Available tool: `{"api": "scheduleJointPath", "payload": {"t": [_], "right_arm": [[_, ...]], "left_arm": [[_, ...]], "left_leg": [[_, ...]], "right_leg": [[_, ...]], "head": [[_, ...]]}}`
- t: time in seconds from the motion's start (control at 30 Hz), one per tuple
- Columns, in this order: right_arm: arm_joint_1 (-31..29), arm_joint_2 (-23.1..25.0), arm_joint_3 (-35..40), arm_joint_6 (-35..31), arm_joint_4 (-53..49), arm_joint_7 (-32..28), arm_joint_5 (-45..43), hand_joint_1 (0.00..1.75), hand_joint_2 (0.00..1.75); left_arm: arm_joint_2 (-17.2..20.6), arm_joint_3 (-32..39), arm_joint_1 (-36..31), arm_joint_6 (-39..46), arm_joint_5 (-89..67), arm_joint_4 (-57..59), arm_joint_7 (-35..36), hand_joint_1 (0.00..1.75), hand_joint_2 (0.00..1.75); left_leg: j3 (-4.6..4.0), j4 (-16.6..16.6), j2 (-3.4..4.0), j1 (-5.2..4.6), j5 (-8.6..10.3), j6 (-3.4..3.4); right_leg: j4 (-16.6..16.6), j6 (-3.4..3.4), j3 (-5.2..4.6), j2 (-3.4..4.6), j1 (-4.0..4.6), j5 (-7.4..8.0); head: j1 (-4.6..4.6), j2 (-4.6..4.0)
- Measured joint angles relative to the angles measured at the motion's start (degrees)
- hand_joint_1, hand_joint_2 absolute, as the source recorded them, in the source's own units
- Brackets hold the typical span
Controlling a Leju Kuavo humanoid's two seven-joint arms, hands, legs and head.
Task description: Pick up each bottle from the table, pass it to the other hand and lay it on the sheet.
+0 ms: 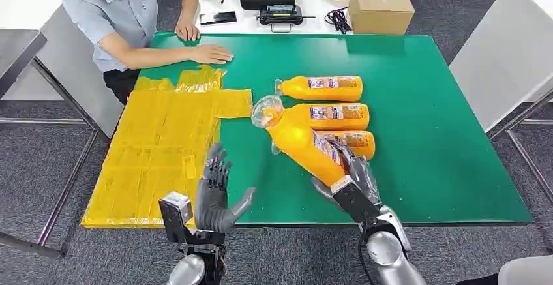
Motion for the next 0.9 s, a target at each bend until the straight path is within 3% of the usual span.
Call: {"api": "scheduleJointPath", "payload": {"t": [0.6,0.73,0.9], "right_arm": [[-5.9,0.6,5.8,3.1,4.3,-0.6,1.6,1.75,1.75],[-7.3,0.3,8.5,5.8,5.2,-0.9,2.0,1.54,1.75],[-9.0,-0.5,11.8,7.4,6.7,-0.9,2.4,1.54,1.75]], "left_arm": [[0.4,-4.2,-4.0,-2.4,-0.2,4.6,2.1,0.0,1.75],[0.3,-4.3,-5.3,-3.1,0.9,4.8,1.0,0.0,1.75],[0.2,-4.2,-7.0,-2.8,0.4,4.9,-0.7,0.0,1.75]], "left_leg": [[-0.09,0.0,0.0,0.0,0.01,0.0],[-0.09,0.0,-0.01,0.0,0.02,0.0],[-0.08,0.0,0.0,0.01,0.03,0.0]], "right_leg": [[0.0,0.0,-0.07,0.0,0.0,0.0],[0.0,0.0,-0.08,-0.01,0.0,0.0],[0.0,0.0,-0.08,0.0,0.0,0.01]], "head": [[0.02,0.0],[0.02,0.0],[0.02,0.0]]}}
